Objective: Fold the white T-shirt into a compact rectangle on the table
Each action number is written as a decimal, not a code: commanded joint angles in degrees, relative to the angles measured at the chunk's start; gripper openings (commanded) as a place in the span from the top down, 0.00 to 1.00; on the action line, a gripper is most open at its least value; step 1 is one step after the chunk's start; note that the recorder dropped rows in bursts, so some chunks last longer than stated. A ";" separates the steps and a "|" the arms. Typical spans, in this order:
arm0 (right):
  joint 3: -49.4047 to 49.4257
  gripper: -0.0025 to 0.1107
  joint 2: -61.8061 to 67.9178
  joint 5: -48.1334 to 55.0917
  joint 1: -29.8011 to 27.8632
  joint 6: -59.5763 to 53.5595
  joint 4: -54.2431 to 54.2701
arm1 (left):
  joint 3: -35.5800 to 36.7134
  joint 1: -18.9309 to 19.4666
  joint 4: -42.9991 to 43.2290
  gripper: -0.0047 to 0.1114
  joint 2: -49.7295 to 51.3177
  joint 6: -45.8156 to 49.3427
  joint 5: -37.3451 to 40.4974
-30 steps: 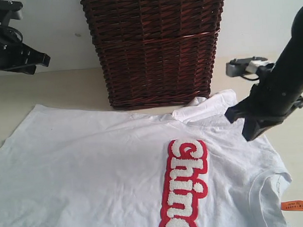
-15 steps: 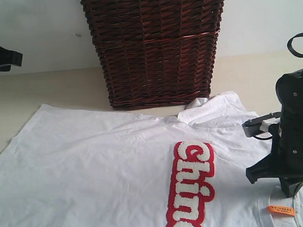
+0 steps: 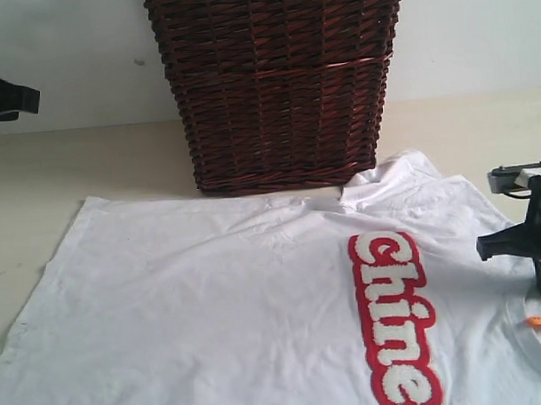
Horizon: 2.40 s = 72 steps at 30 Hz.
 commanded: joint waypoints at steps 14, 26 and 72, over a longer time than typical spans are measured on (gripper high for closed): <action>-13.11 0.98 9.03 3.56 -8.29 3.04 -7.19 | 0.01 0.11 -0.61 0.96 6.10 4.19 -10.47; -13.61 0.98 -4.94 -11.35 -8.29 -44.20 50.61 | 0.01 0.11 -0.61 0.96 6.40 6.66 -15.51; -24.61 0.98 4.00 -6.50 -1.26 -28.55 32.41 | -2.81 -12.34 -15.65 0.96 22.63 29.48 19.20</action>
